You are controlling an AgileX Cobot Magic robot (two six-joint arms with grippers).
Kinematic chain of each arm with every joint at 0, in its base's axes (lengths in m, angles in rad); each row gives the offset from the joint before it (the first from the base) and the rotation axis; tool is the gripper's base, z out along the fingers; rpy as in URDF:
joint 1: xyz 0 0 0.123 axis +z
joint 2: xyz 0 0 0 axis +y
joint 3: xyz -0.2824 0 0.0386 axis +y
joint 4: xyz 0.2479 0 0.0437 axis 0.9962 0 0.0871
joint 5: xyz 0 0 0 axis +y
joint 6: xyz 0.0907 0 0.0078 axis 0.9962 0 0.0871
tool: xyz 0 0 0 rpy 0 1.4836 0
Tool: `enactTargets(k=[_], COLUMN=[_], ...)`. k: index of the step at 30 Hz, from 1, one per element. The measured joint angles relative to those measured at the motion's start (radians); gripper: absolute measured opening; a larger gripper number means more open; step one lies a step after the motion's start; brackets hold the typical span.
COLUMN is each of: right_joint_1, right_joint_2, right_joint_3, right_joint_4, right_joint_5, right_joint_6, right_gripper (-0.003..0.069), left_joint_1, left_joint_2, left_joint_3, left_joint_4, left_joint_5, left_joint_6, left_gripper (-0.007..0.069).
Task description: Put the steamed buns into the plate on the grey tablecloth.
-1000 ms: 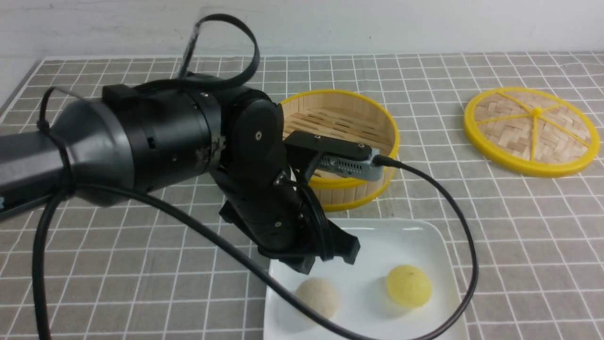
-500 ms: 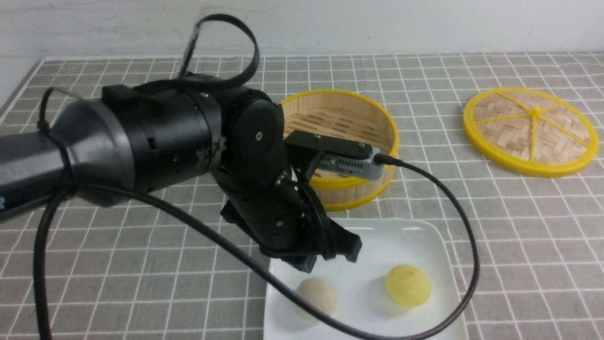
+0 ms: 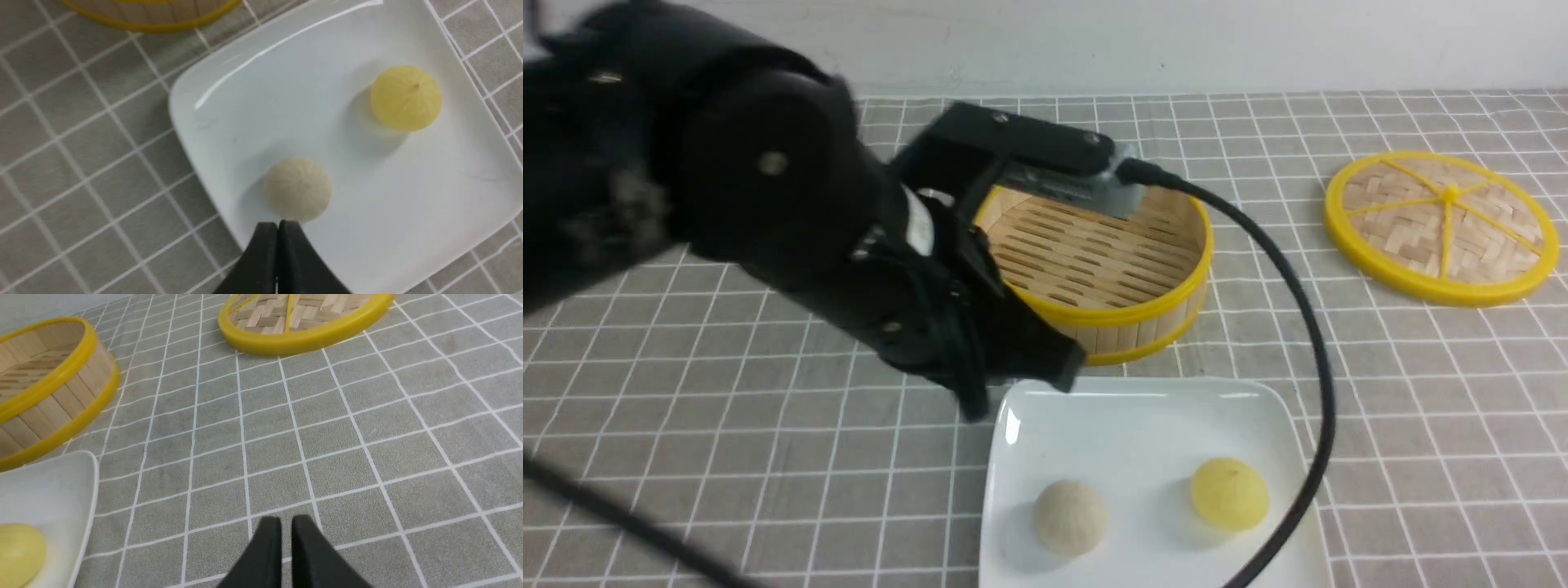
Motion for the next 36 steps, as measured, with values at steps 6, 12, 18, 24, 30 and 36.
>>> enactTargets(k=[6,12,18,24,30,36], right_joint_1=[0.000,0.000,0.000,0.000,0.000,0.000], right_joint_2=[0.000,0.000,0.000,0.000,0.000,0.000], right_joint_3=[0.000,0.003,0.007,0.005,0.005,0.005], right_joint_4=[0.000,-0.005,-0.024,-0.024,-0.024,-0.024], right_joint_5=[0.000,-0.018,-0.037,-0.024,-0.023,-0.022], right_joint_6=[0.000,-0.046,-0.250,-0.298,-0.301,-0.302], right_gripper=[0.0070,0.0080,0.0090,0.0097,0.0105,0.0112], left_joint_1=[0.000,0.000,0.000,0.000,0.000,0.000], left_joint_2=[-0.190,-0.322,-0.417,-0.570,-0.839,-0.981], left_joint_3=[0.001,0.065,0.174,0.348,0.678,0.907], left_joint_4=[0.123,0.217,0.258,0.264,0.272,0.343], left_joint_5=[0.130,0.156,0.146,0.058,-0.257,-0.683], left_joint_6=[0.000,-0.024,-0.106,-0.241,-0.382,-0.548], left_gripper=[0.0022,0.0022,0.0022,0.0022,0.0022,0.0022])
